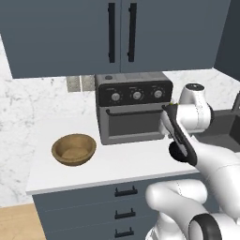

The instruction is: Pick up the bowls on the counter and stack them on top of one another in the open cabinet. Place the smaller bowl on top of the larger bowl.

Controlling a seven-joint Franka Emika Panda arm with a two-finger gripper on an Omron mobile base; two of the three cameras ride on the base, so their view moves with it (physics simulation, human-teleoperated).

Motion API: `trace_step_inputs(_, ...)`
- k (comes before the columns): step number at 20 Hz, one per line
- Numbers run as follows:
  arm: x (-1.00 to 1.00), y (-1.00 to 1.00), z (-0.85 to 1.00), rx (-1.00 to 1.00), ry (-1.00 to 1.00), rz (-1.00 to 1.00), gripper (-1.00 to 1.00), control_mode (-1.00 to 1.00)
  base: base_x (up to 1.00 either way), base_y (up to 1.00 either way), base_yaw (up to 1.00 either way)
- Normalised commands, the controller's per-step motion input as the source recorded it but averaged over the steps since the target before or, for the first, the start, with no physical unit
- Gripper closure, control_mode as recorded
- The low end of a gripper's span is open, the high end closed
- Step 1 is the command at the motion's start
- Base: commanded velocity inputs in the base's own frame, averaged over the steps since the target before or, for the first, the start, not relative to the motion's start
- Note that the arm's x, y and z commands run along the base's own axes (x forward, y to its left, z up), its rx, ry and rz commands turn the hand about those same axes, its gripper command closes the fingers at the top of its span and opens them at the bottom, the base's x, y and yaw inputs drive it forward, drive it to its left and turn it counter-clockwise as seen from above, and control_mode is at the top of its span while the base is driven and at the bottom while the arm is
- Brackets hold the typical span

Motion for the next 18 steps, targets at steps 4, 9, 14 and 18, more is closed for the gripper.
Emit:
trace_step_inputs(4, 0.18, -0.49, -0.33, 0.00, 0.00, -0.06, -1.00, -1.00, 0.00, 0.00, 0.00)
trace_step_inputs(9, 0.09, -0.15, -0.49, -0.01, -0.01, 0.00, -1.00, -1.00, 0.00, 0.00, 0.00)
trace_step_inputs(14, 0.02, -0.01, -0.44, -0.02, -0.04, 0.00, -1.00, -1.00, 0.00, 0.00, 0.00)
trace_step_inputs(18, 0.24, 0.08, -0.45, -0.09, 0.00, 0.00, -1.00, -1.00, 0.00, 0.00, 0.00)
